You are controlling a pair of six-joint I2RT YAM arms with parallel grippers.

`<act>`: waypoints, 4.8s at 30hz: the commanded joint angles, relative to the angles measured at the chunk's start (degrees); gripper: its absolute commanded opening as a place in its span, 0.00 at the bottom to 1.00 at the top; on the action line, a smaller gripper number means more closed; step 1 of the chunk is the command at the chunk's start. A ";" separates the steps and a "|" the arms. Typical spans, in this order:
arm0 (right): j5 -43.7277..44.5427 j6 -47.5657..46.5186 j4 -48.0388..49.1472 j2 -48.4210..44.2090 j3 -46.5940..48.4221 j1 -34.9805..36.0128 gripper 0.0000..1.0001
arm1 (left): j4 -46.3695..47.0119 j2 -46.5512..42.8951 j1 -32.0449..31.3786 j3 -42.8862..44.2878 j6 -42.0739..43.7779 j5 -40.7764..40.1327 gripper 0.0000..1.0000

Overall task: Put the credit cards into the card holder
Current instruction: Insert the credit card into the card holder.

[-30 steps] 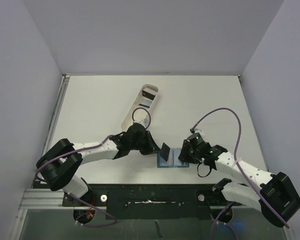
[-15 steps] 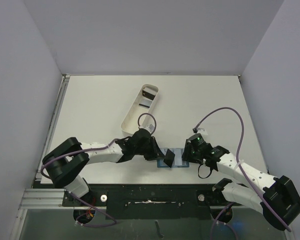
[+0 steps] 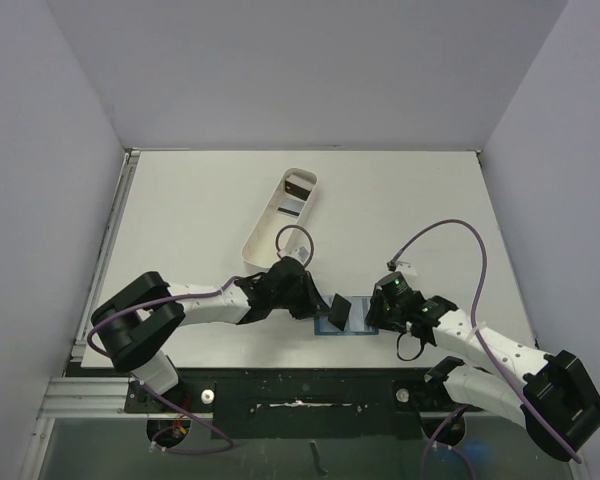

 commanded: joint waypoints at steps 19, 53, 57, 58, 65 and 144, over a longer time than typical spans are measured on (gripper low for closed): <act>-4.05 5.73 5.48 -3.06 -3.51 1.46 0.29 | -2.18 2.96 -1.88 5.01 3.70 -7.08 0.00; 0.58 6.15 1.66 -4.79 -0.34 2.08 0.34 | -4.82 6.97 -3.46 9.03 9.19 -2.60 0.00; 2.19 6.35 0.58 -5.21 0.36 2.01 0.36 | -4.74 7.42 -3.46 9.62 9.39 -2.59 0.00; 2.94 6.44 0.18 -5.30 0.53 1.94 0.36 | -4.81 7.52 -3.49 9.82 9.47 -2.53 0.00; 2.81 6.72 1.82 -4.14 0.41 1.91 0.36 | -5.14 8.00 -3.46 10.69 9.18 -2.76 0.08; 3.07 7.32 3.23 -6.48 -2.54 0.08 0.31 | -0.85 8.97 -3.57 15.43 12.83 -6.45 0.34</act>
